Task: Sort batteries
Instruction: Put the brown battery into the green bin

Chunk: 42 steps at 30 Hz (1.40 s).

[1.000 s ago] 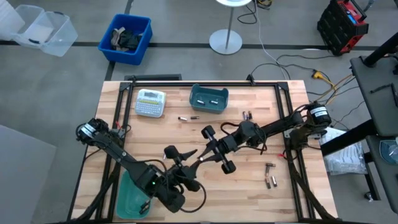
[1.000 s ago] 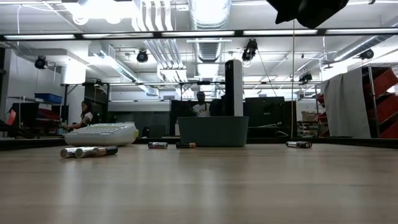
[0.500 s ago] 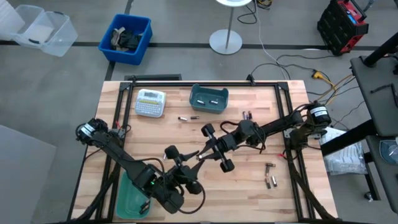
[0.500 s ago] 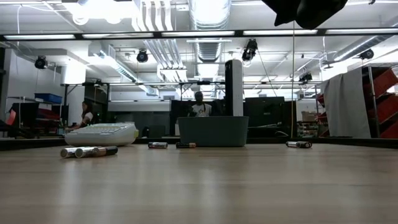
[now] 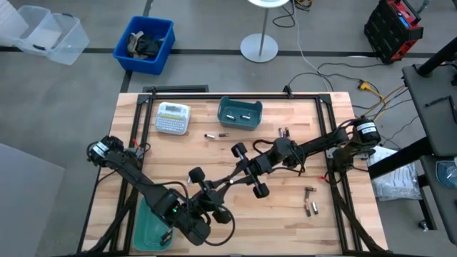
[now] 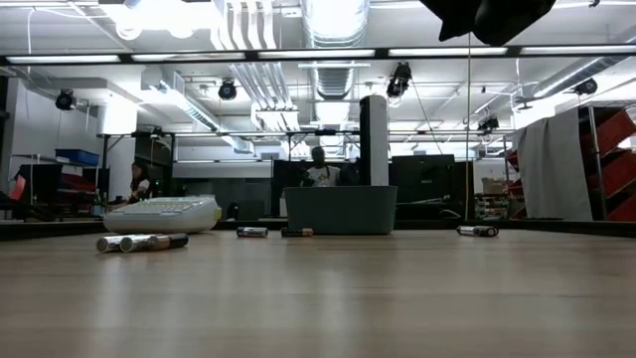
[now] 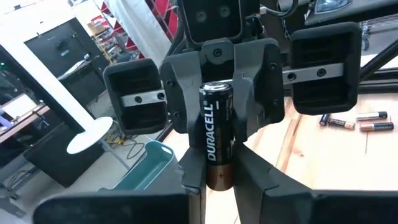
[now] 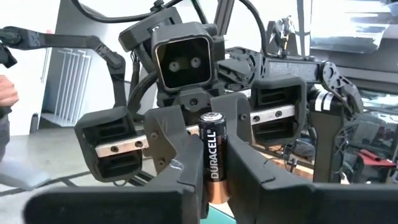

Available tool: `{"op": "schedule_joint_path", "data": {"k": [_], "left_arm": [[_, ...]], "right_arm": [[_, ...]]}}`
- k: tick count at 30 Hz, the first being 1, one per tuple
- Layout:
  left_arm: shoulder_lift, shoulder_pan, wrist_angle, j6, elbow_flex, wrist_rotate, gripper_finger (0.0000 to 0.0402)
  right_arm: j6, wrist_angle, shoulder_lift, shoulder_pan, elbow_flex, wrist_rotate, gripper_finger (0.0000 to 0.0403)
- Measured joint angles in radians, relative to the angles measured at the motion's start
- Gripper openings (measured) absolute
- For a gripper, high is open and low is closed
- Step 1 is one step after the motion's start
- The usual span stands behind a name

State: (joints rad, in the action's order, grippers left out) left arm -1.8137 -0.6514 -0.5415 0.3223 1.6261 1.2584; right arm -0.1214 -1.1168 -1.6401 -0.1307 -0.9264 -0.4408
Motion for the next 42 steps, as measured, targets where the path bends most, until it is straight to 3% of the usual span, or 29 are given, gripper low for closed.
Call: {"op": "schedule_joint_path", "data": {"k": [5,9,11,15,18,20,21,27,32,35,42], "left_arm": [[-0.002,-0.015,-0.119,0.027,0.071,-0.062,0.0028],[-0.002,-0.036,-0.401,0.22,0.179,-0.129,0.0028],[0.0,-0.04,-0.562,0.356,0.236,-0.209,0.0028],[-0.001,-0.04,-0.849,0.597,0.323,-0.493,0.0028],[0.001,-0.04,-1.035,0.781,0.358,-0.846,0.0028],[0.017,-0.045,-1.012,0.814,0.322,-1.102,0.0028],[0.023,-0.055,-0.998,0.814,0.299,-1.18,0.0028],[0.058,-0.067,-1.017,0.935,0.104,-1.453,0.0028],[0.076,-0.091,-1.012,0.935,-0.1,-1.686,0.0028],[0.076,-0.095,-0.938,0.914,-0.204,-1.737,0.0028],[0.076,-0.094,-0.666,0.927,-0.374,-1.737,0.0028]], "right_arm": [[0.025,0.032,0.012,-0.001,0.0,0.0,0.0097],[0.039,0.139,0.045,0.009,0.0,0.017,0.012],[0.039,0.216,0.065,0.014,0.0,0.035,0.0127],[0.022,0.417,0.131,0.033,0.002,0.061,0.0138],[-0.011,0.545,0.171,0.045,0.002,0.085,0.014],[-0.026,0.58,0.198,0.051,0.002,0.093,0.0137],[-0.032,0.583,0.211,0.053,0.002,0.094,0.0134],[-0.063,0.651,0.267,0.053,0.002,0.095,0.012],[-0.062,0.665,0.28,0.053,0.002,0.095,0.0113],[-0.062,0.673,0.28,0.053,0.002,0.099,0.0111],[-0.062,0.673,0.28,0.053,0.002,0.101,0.0122]]}}
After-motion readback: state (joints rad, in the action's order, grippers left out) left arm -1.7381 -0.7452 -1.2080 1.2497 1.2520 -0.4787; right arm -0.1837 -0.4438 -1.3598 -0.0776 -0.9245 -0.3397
